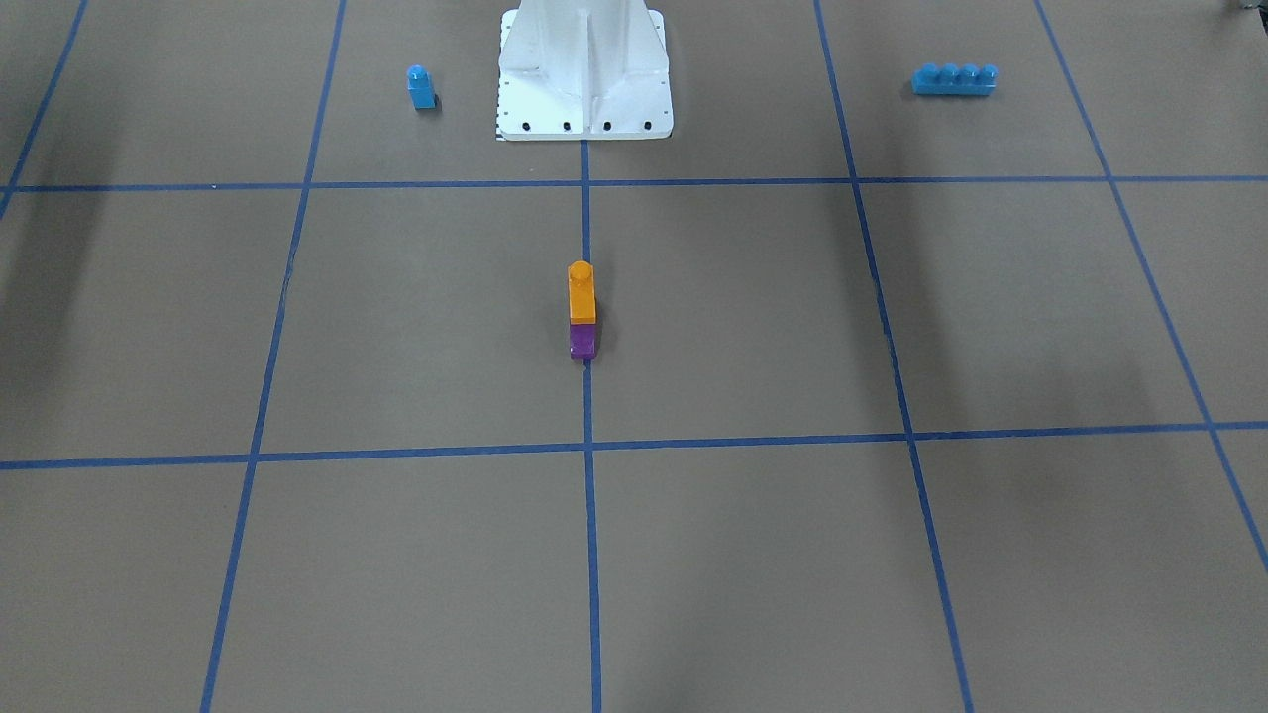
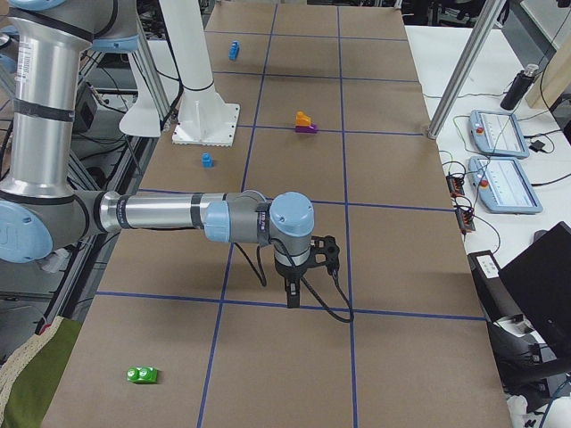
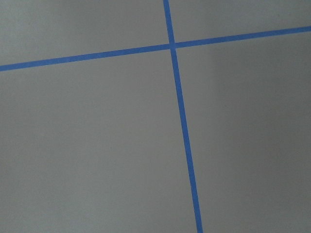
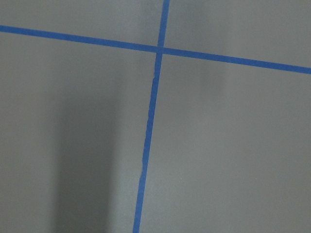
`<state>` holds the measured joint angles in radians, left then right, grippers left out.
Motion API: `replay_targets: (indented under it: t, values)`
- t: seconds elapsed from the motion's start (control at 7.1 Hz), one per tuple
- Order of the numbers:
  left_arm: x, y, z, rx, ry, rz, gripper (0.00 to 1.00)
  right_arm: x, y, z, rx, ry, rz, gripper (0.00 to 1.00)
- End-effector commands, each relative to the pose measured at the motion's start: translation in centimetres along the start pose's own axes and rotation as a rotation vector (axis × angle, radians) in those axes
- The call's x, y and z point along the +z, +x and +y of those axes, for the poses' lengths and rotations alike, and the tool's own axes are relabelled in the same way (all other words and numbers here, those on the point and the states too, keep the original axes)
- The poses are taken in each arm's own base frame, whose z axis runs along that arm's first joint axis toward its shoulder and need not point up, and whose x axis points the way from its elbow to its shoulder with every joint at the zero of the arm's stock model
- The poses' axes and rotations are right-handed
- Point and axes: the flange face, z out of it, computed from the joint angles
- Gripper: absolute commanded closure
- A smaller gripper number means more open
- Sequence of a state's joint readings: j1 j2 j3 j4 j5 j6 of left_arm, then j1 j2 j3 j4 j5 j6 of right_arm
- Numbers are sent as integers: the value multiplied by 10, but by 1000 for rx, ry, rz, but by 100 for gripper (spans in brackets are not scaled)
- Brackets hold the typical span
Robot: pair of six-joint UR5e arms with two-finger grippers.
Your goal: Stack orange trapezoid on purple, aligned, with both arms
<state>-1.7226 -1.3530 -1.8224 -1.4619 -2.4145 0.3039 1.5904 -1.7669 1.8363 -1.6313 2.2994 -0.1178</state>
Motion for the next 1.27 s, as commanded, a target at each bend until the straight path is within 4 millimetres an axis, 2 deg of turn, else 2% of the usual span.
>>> replay_targets:
  t: [0.0, 1.13]
  values:
    - [0, 0, 0, 0, 0, 0, 0, 0, 0, 0, 0, -1, 0, 0]
    - [0, 0, 0, 1, -1, 0, 0, 5, 6, 2, 9, -10, 10, 0]
